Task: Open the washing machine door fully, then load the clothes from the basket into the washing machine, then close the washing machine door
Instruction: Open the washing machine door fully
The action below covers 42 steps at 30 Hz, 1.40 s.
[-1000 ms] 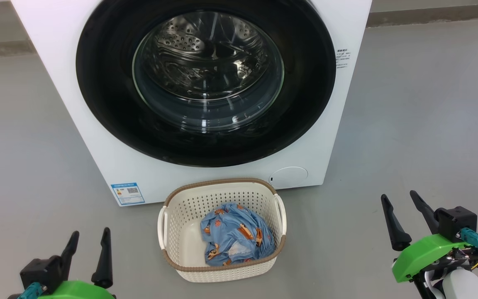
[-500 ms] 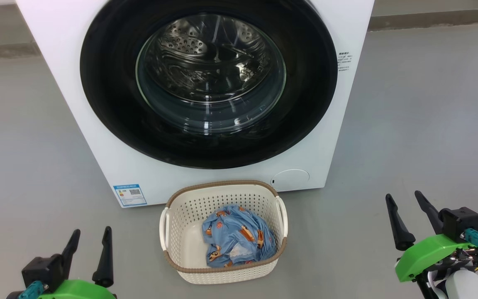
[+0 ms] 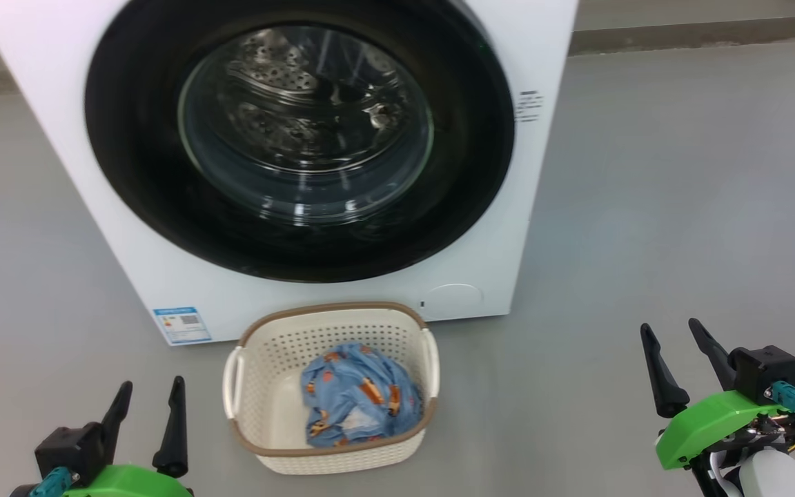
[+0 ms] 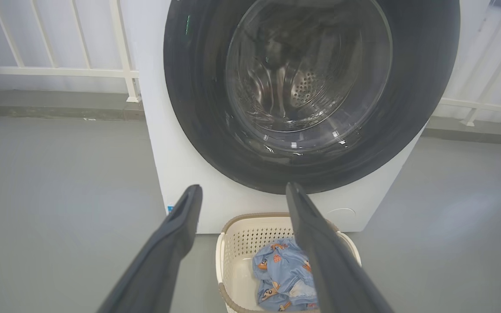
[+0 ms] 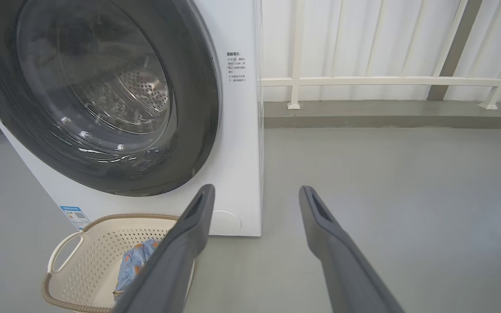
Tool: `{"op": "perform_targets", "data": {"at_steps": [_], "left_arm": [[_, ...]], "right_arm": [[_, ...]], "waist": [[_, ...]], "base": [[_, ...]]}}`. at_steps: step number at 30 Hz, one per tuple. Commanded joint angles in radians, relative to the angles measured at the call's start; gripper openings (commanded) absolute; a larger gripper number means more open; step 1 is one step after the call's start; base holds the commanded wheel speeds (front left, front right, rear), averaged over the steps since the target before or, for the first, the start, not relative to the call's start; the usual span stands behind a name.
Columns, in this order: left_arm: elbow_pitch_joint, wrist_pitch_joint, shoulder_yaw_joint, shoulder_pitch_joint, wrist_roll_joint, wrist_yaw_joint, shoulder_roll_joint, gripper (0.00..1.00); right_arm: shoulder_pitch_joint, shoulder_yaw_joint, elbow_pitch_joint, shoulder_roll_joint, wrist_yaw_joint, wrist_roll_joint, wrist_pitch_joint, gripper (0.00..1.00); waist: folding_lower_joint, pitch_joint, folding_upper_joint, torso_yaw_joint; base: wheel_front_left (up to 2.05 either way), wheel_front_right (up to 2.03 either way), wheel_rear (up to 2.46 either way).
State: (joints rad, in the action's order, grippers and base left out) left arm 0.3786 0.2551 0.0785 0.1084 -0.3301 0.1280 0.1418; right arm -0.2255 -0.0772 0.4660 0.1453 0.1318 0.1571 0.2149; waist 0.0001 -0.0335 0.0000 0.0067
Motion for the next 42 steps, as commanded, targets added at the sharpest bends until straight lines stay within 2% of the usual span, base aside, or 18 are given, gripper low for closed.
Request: {"op": "perform_targets", "data": {"at_steps": [1,16,42], "left_arm": [[-0.022,0.007,-0.037,0.05,0.005,0.003,0.018,1.0],[-0.088,0.007,-0.067,0.037,0.032,0.003,-0.004,1.0],[-0.143,0.007,-0.063,0.012,0.059,0.003,-0.012,1.0]], "right_arm": [[-0.017,0.02,-0.019,0.007,-0.001,-0.011,0.014,1.0],[-0.018,0.011,-0.028,0.009,-0.001,-0.011,0.025,1.0],[-0.026,0.005,-0.032,0.001,-0.001,-0.002,0.033,1.0]], "waist": [[0.0,0.001,0.0,0.0],[0.0,0.015,0.0,-0.003],[0.0,0.022,0.0,0.001]], "base": [[1.23,1.23,-2.46],[0.89,0.88,-1.77],[0.02,0.02,-0.04]]}}
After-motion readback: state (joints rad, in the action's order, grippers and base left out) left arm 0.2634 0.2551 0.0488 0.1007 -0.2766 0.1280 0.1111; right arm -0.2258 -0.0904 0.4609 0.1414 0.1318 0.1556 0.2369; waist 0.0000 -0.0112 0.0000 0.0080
